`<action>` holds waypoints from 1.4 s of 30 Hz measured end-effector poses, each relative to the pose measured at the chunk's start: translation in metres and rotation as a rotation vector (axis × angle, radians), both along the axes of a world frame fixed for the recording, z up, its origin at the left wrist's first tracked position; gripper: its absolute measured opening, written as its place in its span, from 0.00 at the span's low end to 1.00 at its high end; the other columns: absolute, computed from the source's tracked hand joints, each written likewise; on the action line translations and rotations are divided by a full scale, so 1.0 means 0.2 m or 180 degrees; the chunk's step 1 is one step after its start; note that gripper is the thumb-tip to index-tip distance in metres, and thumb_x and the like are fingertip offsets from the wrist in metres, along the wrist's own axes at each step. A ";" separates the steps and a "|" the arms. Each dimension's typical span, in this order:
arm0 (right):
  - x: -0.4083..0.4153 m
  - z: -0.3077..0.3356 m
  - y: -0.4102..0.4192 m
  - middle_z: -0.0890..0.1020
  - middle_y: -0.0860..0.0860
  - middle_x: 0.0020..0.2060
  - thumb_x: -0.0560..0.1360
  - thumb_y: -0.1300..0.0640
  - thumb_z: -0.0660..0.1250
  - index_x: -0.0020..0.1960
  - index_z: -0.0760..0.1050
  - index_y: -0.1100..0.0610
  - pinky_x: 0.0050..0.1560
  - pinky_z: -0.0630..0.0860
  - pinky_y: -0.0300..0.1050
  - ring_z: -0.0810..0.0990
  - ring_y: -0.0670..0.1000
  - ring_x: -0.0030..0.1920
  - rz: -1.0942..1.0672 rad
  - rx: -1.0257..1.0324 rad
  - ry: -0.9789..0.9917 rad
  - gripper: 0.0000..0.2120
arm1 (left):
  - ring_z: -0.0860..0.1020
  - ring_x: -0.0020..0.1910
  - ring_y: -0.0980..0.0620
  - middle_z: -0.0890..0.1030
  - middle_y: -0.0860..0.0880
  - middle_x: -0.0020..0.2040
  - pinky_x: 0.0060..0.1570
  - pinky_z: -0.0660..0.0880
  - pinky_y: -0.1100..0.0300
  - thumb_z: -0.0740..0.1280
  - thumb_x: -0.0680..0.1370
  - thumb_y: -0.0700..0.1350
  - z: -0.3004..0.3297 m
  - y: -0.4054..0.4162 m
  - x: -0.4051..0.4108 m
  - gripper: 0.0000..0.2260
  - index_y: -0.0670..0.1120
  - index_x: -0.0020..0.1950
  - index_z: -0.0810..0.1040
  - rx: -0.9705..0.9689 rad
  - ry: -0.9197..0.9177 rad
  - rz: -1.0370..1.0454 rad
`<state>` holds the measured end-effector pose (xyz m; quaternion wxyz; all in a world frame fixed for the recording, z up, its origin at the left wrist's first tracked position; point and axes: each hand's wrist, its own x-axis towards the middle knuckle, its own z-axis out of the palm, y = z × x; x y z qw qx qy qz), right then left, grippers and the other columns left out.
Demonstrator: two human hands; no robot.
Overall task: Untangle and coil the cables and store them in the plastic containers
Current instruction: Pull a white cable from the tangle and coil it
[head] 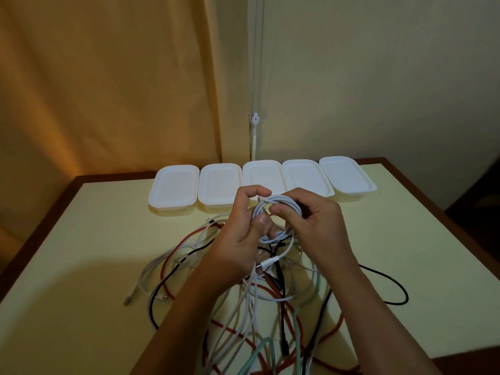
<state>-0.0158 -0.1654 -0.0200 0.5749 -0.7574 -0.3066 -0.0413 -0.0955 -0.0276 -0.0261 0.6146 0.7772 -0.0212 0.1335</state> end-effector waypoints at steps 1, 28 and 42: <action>0.00 0.00 0.00 0.84 0.40 0.37 0.75 0.58 0.74 0.49 0.84 0.50 0.39 0.79 0.44 0.81 0.46 0.38 -0.0028 -0.0001 -0.0059 0.05 | 0.74 0.35 0.51 0.76 0.56 0.36 0.29 0.74 0.58 0.54 0.85 0.43 0.00 0.00 0.00 0.13 0.60 0.65 0.62 -0.0025 0.0030 -0.0018; -0.07 -0.01 0.09 0.84 0.50 0.40 0.77 0.59 0.70 0.52 0.82 0.48 0.48 0.81 0.60 0.83 0.53 0.43 0.0270 -0.0461 0.0823 0.08 | 0.68 0.20 0.62 0.73 0.56 0.22 0.25 0.65 0.72 0.62 0.82 0.40 0.01 0.06 0.05 0.06 0.41 0.45 0.69 -0.0577 -0.0035 0.0708; -0.08 -0.03 0.13 0.83 0.46 0.45 0.81 0.56 0.64 0.54 0.81 0.50 0.46 0.79 0.46 0.81 0.44 0.45 -0.0298 -0.0586 0.0377 0.07 | 0.78 0.37 0.59 0.81 0.56 0.37 0.39 0.74 0.64 0.63 0.82 0.49 0.01 0.04 0.00 0.06 0.47 0.52 0.75 -0.0229 -0.0087 0.0327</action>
